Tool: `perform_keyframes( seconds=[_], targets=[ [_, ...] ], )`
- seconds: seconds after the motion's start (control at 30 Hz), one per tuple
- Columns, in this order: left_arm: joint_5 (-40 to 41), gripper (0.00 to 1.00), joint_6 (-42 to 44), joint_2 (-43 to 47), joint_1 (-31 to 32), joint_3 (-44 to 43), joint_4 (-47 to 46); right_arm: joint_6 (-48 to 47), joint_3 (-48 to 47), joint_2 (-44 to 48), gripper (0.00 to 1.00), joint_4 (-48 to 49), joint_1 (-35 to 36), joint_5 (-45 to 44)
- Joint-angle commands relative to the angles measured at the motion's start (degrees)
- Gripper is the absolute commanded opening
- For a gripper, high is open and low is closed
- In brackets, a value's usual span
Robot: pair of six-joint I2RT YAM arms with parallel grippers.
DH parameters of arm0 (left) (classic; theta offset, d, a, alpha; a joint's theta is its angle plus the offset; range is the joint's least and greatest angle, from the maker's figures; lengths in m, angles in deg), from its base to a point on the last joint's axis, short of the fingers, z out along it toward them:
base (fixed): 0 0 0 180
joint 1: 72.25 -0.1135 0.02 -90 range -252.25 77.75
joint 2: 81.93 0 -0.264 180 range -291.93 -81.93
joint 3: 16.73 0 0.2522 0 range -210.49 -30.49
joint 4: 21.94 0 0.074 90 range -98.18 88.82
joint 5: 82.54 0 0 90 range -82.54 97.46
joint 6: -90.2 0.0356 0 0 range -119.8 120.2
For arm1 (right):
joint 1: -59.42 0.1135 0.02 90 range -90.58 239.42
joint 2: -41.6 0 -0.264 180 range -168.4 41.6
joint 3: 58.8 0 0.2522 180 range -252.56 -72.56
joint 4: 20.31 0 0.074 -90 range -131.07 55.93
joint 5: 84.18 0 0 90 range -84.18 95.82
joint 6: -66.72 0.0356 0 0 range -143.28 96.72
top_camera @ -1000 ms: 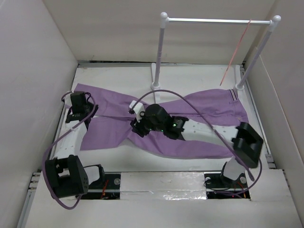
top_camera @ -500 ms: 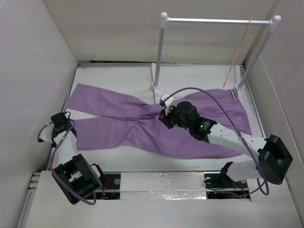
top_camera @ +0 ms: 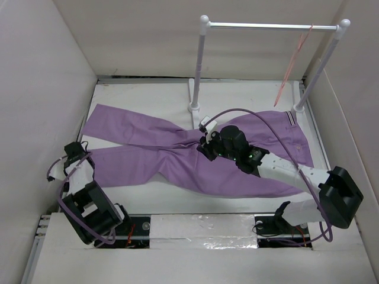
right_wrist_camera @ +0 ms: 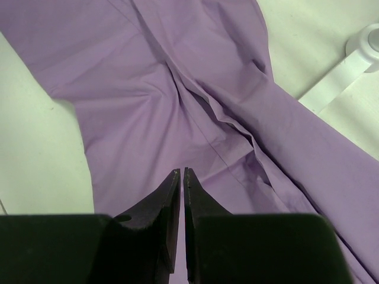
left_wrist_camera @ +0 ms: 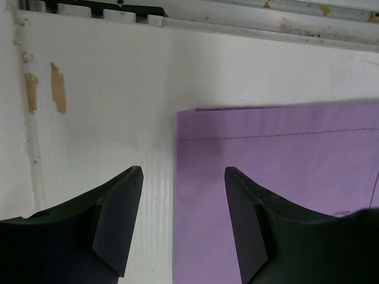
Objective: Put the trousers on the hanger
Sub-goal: Flatten out the trousers at the center of the board, then fold the trousers at the center of the board.
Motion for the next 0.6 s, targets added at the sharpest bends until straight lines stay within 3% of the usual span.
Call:
perform_keyframes(
  seconds=[0.0,0.23,0.3,0.33,0.37,0.4,0.57],
  targets=[
    [-0.2,0.55,0.2,-2.7,-0.4,0.1,-2.8,0.1,-0.3,0.1,0.12,3.4,0.4,-0.1],
    [-3.2,0.46,0.5,-6.3,-0.4,2.7,-11.0,0.0,-0.3,-0.6,0.12,3.6,0.4,0.8],
    [-3.7,0.38,0.5,-7.2,-0.4,3.3,-12.4,0.1,-0.2,-0.4,0.12,3.8,0.4,0.6],
    [-3.8,0.30,0.7,-7.8,-0.4,3.3,-13.1,0.1,-0.1,-0.4,0.12,3.8,0.4,0.4],
    [-3.9,0.10,1.3,-7.7,-0.4,2.9,-13.1,0.1,0.0,-0.3,0.12,3.9,0.4,0.2],
    [-4.0,0.00,1.5,-7.4,-0.4,2.2,-12.8,0.2,0.2,-0.2,0.12,4.0,-0.1,-0.4],
    [-3.0,0.00,5.8,3.6,2.2,-6.2,-8.8,0.3,0.6,0.1,0.15,3.9,-0.6,-1.9]
  ],
)
